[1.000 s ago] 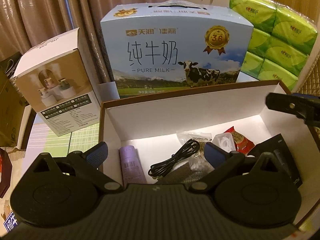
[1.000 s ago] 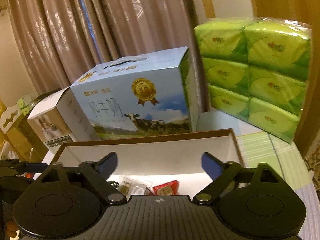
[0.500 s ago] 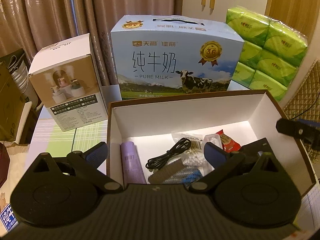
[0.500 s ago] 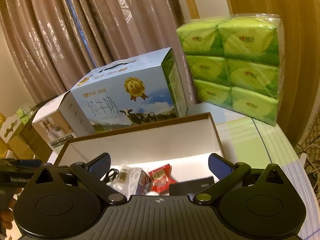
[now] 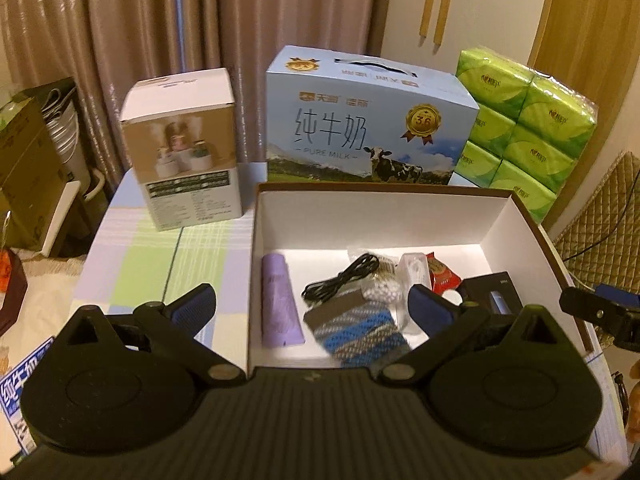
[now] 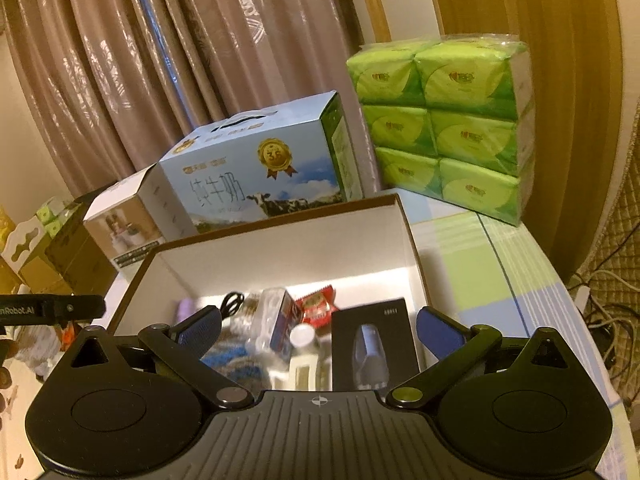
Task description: Organize objects
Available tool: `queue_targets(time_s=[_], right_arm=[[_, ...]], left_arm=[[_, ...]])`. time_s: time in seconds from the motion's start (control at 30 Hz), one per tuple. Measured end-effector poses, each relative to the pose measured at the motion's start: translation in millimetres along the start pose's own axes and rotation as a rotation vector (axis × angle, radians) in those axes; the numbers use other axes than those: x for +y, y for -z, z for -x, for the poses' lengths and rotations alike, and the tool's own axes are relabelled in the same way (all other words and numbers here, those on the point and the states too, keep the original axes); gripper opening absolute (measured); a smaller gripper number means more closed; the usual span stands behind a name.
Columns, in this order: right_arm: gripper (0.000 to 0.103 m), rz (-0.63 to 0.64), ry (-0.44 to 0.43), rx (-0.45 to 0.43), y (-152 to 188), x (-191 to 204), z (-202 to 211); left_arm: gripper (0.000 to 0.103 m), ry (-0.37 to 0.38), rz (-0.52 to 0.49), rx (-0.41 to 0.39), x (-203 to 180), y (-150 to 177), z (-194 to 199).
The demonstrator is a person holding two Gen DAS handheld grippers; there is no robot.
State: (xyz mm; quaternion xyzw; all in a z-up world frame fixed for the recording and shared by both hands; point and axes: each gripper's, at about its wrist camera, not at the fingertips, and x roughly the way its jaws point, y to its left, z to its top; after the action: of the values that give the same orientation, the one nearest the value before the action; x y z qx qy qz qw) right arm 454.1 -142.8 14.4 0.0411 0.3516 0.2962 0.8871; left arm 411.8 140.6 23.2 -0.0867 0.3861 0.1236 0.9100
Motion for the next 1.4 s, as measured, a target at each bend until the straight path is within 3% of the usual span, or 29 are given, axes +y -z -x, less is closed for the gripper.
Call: queue_targets(time_s=[0.57,1.03,1.4], right_arm=[[0.101,0.030,-0.005,0.031,47.3,16.3,76.2],[0.101,0.062,-0.024,0.069,91.2,24.1,133.0],[0.101,0.109,-0.049,0.105,120.0,27.0,170.5]], left_arm=[[0.102,-0.050,0.009,-0.003,2.4,70.4,88.8],[0.102,-0.063,-0.027,-0.013,-19.4,136.3,156.5],[0.102,-0.063,-0.012,0.006,-46.7,175.3,186.4]])
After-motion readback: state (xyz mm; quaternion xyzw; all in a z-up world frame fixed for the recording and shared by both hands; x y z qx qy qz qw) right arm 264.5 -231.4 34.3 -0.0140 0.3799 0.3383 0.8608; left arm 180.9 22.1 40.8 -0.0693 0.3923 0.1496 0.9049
